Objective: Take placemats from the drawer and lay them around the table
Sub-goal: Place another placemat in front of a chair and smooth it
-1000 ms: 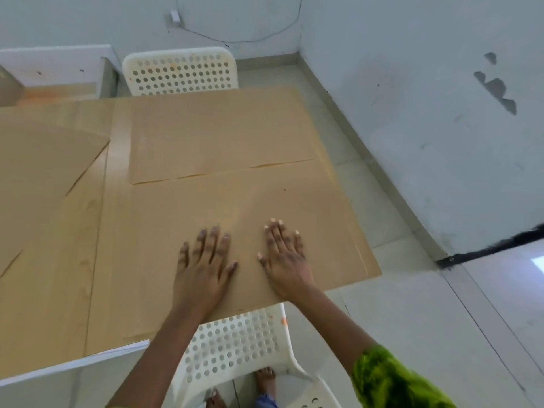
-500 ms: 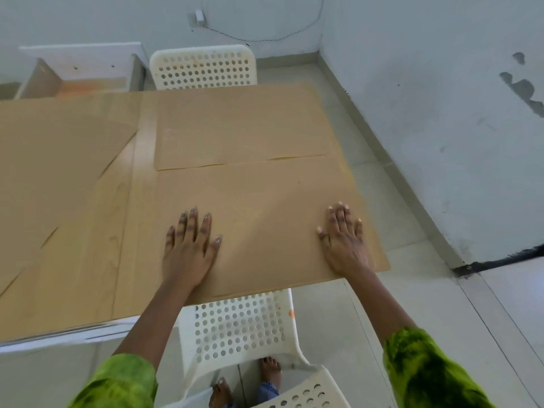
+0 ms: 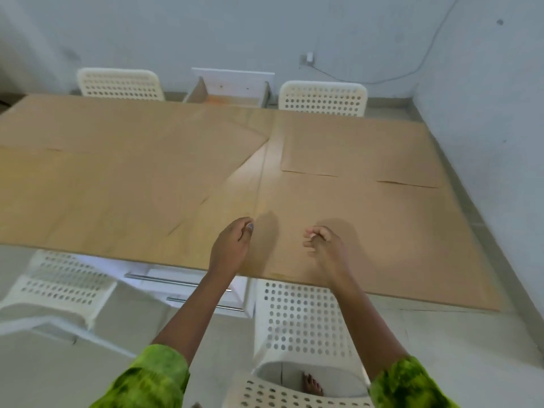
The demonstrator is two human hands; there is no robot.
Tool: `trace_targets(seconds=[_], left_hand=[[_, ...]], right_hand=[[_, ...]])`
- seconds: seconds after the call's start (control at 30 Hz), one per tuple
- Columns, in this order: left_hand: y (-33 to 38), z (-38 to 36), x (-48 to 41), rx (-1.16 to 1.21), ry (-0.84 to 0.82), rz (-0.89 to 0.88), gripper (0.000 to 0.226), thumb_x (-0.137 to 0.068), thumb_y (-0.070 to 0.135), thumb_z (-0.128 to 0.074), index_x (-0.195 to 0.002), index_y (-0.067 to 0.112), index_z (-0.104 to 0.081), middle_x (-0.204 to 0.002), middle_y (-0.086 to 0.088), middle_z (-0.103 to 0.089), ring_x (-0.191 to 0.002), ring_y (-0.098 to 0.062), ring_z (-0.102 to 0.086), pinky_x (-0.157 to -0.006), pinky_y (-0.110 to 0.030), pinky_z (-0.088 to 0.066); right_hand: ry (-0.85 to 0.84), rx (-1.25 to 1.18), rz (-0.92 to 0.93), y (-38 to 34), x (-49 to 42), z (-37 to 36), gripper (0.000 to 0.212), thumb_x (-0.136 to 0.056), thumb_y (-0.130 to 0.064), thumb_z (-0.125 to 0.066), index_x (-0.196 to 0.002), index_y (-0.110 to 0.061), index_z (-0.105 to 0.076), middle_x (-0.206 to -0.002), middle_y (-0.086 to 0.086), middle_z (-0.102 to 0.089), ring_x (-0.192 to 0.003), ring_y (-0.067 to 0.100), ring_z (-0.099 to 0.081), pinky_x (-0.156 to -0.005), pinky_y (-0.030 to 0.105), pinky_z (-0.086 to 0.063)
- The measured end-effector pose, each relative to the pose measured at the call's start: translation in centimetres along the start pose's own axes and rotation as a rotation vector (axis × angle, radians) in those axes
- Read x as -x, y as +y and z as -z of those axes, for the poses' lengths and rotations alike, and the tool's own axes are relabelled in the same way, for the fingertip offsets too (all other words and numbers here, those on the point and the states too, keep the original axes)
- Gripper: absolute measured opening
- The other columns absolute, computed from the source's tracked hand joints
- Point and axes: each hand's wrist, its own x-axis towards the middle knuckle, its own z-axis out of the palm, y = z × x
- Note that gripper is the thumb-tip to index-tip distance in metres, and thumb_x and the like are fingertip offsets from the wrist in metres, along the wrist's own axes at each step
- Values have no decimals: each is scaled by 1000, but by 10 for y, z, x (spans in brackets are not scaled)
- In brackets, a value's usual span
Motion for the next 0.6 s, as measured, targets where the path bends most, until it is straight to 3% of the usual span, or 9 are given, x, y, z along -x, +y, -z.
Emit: trace_targets(seconds=[0.13, 0.23, 0.33, 0.43, 0.6], left_hand=[[-49, 66, 9, 113, 17, 18, 28, -97, 20, -43, -115, 9, -61, -110, -5, -67, -103, -22, -61, -88, -31, -44], [-74, 107, 16, 241, 14, 89, 26, -96, 19, -43, -113, 12, -61, -102, 1, -65, -98, -19, -61, -87, -33, -46], [-109, 149, 18, 316, 41, 142, 24, -96, 18, -41, -110, 15, -61, -98, 3, -65, -94, -18, -61, -83, -34, -47], [-133, 177, 14, 399, 68, 191, 21, -96, 17, -41, -105, 17, -60, -94, 5, -64, -87, -16, -60, -75, -29, -45], [-157, 210, -15, 706, 93, 418, 14, -96, 13, -43, -105, 14, -54, -103, -2, -58, -93, -20, -56, -67, -25, -45]], right_hand=[[-31, -107, -24, -12, 25, -72, 32, -92, 1, -33, -83, -18, -58, -92, 6, -58, -65, 15, -56, -59, 24, -42], [-48, -113, -27, -21, 40, -115, 29, -92, 2, -31, -91, -10, -58, -84, 4, -57, -63, 16, -55, -57, 23, -41], [-75, -120, -32, -28, 56, -167, 33, -91, 1, -32, -83, -15, -59, -87, 6, -58, -64, 18, -57, -59, 24, -42], [-98, -83, -39, -32, 62, -207, 29, -90, 1, -34, -87, -12, -60, -86, 5, -59, -65, 17, -58, -59, 24, -43], [-147, 13, -22, -46, 43, -256, 27, -90, 1, -36, -87, -12, -59, -87, 3, -59, -65, 13, -57, -58, 23, -42]])
